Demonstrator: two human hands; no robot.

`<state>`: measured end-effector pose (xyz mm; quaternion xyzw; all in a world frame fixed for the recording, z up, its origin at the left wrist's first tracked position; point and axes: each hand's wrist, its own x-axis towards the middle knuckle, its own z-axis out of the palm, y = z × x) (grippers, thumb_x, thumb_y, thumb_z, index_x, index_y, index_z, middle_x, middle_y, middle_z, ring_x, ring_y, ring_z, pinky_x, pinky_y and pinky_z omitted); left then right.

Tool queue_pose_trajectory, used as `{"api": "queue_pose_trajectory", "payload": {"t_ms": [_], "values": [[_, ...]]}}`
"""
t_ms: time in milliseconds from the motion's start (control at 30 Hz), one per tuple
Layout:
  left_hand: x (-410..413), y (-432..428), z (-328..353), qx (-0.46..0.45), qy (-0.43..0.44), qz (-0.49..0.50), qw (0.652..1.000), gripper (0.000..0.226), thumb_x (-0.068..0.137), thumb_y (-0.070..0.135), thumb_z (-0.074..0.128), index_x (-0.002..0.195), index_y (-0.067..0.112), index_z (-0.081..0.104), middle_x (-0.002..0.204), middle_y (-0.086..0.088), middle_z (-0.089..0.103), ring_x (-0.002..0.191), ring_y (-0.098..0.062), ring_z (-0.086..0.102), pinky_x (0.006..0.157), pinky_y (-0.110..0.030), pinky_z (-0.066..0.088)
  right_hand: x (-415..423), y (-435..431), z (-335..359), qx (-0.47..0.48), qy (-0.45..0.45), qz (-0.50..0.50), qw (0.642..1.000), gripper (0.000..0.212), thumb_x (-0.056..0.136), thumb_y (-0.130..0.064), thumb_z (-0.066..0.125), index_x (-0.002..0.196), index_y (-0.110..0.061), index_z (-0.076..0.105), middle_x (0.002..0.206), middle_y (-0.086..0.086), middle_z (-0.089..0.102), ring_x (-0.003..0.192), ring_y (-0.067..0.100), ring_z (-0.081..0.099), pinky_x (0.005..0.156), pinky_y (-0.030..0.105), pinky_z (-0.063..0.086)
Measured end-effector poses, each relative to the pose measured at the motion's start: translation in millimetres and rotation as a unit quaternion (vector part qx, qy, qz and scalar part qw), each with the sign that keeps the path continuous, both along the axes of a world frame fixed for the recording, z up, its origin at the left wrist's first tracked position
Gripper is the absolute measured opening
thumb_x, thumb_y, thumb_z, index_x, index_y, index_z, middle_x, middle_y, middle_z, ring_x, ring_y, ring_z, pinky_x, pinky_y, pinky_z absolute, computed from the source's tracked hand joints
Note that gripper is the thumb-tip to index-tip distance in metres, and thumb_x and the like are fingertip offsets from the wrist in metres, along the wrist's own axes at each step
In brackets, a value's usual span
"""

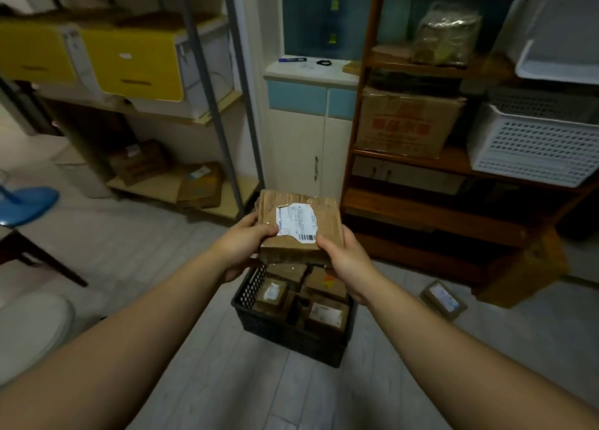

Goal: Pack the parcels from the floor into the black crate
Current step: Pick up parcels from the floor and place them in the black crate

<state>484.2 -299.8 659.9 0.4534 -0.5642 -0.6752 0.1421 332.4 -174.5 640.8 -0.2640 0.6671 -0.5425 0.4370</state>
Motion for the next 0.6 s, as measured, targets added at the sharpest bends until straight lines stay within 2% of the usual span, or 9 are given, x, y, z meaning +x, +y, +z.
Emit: {"api": "queue_pose_trajectory", "payload": {"t_ms": [67, 133, 200, 267, 333, 400, 467, 533, 600], "values": [[11.4, -13.0, -0.9, 0.008, 0.005, 0.005, 1.000, 0.067, 0.085, 0.023, 0.061, 0.142, 0.030, 0.027, 0.117, -0.006, 0.061, 0.094, -0.023, 0.064, 0.059, -0.031, 0.052, 12.5, -12.4, -3.9, 0.008, -0.001, -0.009, 1.000, 0.054, 0.089, -0.035, 0.060, 0.139, -0.032, 0.038, 0.121, -0.009, 0.054, 0.114, 0.016, 0.051, 0.103, 0.044, 0.042], [15.6, -24.3, -3.5, 0.022, 0.027, 0.012, 0.999, 0.076, 0.083, 0.017, 0.063, 0.144, 0.034, 0.021, 0.122, -0.009, 0.056, 0.090, -0.025, 0.064, 0.053, -0.030, 0.054, 18.9, -23.8, -7.7, 0.020, -0.016, -0.030, 0.999, 0.055, 0.089, -0.035, 0.060, 0.139, -0.034, 0.037, 0.128, -0.004, 0.054, 0.109, 0.016, 0.054, 0.097, 0.045, 0.047], [14.5, -31.6, -9.3, 0.033, 0.043, 0.015, 0.998, 0.089, 0.080, 0.010, 0.066, 0.143, 0.042, 0.013, 0.128, -0.013, 0.050, 0.088, -0.025, 0.063, 0.047, -0.027, 0.054, 22.8, -35.6, -11.2, 0.036, -0.086, -0.058, 0.994, 0.053, 0.090, -0.034, 0.059, 0.137, -0.039, 0.034, 0.124, 0.000, 0.057, 0.099, 0.018, 0.061, 0.082, 0.045, 0.055], [11.3, -36.4, -17.2, 0.027, 0.035, -0.003, 0.999, 0.097, 0.077, 0.008, 0.068, 0.142, 0.049, 0.008, 0.130, -0.011, 0.048, 0.091, -0.026, 0.062, 0.047, -0.027, 0.053, 21.3, -47.8, -14.8, 0.036, -0.170, -0.097, 0.980, 0.049, 0.090, -0.027, 0.061, 0.131, -0.039, 0.037, 0.114, 0.005, 0.063, 0.088, 0.024, 0.069, 0.063, 0.037, 0.059], [7.8, -44.8, -20.7, 0.025, 0.024, -0.025, 0.999, 0.089, 0.077, 0.012, 0.070, 0.137, 0.050, 0.016, 0.122, -0.007, 0.054, 0.091, -0.026, 0.064, 0.049, -0.028, 0.054, 10.4, -58.3, -20.3, 0.035, -0.169, -0.110, 0.979, 0.039, 0.089, -0.021, 0.062, 0.121, -0.031, 0.044, 0.109, 0.009, 0.067, 0.081, 0.023, 0.072, 0.051, 0.026, 0.053], [4.0, -62.9, -18.1, 0.027, -0.010, -0.015, 0.999, 0.063, 0.079, 0.025, 0.069, 0.128, 0.041, 0.032, 0.113, -0.009, 0.057, 0.092, -0.028, 0.063, 0.059, -0.038, 0.057, -4.3, -67.1, -24.8, 0.038, -0.137, -0.094, 0.985, 0.028, 0.087, -0.019, 0.062, 0.109, -0.032, 0.050, 0.104, 0.007, 0.069, 0.081, 0.021, 0.072, 0.051, 0.025, 0.052], [-1.1, -85.7, -14.8, 0.023, -0.054, -0.024, 0.998, 0.045, 0.081, 0.036, 0.066, 0.119, 0.034, 0.041, 0.109, -0.010, 0.058, 0.095, -0.030, 0.061, 0.073, -0.045, 0.057, -17.9, -78.5, -27.9, 0.051, -0.094, -0.055, 0.993, 0.030, 0.086, -0.018, 0.062, 0.111, -0.032, 0.052, 0.100, 0.003, 0.070, 0.082, 0.019, 0.072, 0.056, 0.028, 0.055], [-9.6, -102.9, -12.9, 0.012, -0.087, -0.081, 0.993, 0.040, 0.080, 0.037, 0.066, 0.113, 0.039, 0.043, 0.103, -0.006, 0.062, 0.092, -0.024, 0.062, 0.067, -0.038, 0.055, -26.9, -95.2, -28.7, 0.053, -0.044, -0.036, 0.997, 0.042, 0.085, -0.020, 0.064, 0.123, -0.028, 0.050, 0.103, 0.000, 0.069, 0.082, 0.016, 0.070, 0.063, 0.031, 0.057], [-21.1, -115.3, -15.4, 0.010, -0.091, -0.105, 0.990, 0.040, 0.083, 0.033, 0.064, 0.117, 0.039, 0.043, 0.099, 0.000, 0.065, 0.087, -0.017, 0.064, 0.058, -0.027, 0.050, -33.0, -116.1, -32.8, 0.030, -0.006, -0.084, 0.996, 0.058, 0.085, -0.021, 0.066, 0.136, -0.025, 0.039, 0.123, 0.000, 0.059, 0.093, 0.013, 0.064, 0.068, 0.026, 0.054]]}}
